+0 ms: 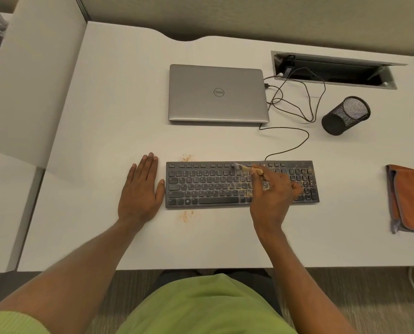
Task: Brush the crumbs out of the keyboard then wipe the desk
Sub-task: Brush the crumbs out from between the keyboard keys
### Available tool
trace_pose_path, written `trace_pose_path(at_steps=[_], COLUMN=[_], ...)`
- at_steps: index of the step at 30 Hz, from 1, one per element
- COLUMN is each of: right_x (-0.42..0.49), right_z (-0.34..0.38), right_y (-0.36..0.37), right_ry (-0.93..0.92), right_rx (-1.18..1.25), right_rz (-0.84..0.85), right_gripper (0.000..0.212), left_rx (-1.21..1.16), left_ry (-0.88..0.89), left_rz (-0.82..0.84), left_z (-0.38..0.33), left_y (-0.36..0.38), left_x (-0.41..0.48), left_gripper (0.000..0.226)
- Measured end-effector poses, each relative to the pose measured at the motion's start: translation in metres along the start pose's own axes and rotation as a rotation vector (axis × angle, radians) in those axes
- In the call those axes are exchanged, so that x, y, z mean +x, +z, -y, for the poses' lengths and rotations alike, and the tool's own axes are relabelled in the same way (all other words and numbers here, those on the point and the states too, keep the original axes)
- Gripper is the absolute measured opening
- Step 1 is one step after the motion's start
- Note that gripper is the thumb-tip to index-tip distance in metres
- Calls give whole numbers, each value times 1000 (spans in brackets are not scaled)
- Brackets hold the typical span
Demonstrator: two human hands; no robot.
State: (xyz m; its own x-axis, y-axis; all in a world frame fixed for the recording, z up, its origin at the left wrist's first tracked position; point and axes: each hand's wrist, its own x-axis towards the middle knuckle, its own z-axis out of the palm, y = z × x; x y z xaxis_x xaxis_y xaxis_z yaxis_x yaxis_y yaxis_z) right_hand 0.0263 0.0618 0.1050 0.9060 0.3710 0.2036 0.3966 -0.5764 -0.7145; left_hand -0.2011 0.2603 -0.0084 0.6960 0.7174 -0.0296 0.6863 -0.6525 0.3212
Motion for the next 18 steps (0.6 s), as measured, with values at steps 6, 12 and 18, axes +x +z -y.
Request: trace_pose_path(at_steps=[6,12,18], right_x=[-2,3,-1], right_z=[-7,3,-1], right_y=[5,2,3], right_ry=[6,-9,-27], right_rx=[-92,-21,-78], right_rz=[29,-21,33], right_gripper=[13,8,10], left_rx=[8,12,8], left_ry=[0,-5,-9], left_rz=[-1,7,9], left_z=[0,-1,-1], left_y=[0,-1,-2], left_x=[0,0,0], left_gripper=[69,70,70])
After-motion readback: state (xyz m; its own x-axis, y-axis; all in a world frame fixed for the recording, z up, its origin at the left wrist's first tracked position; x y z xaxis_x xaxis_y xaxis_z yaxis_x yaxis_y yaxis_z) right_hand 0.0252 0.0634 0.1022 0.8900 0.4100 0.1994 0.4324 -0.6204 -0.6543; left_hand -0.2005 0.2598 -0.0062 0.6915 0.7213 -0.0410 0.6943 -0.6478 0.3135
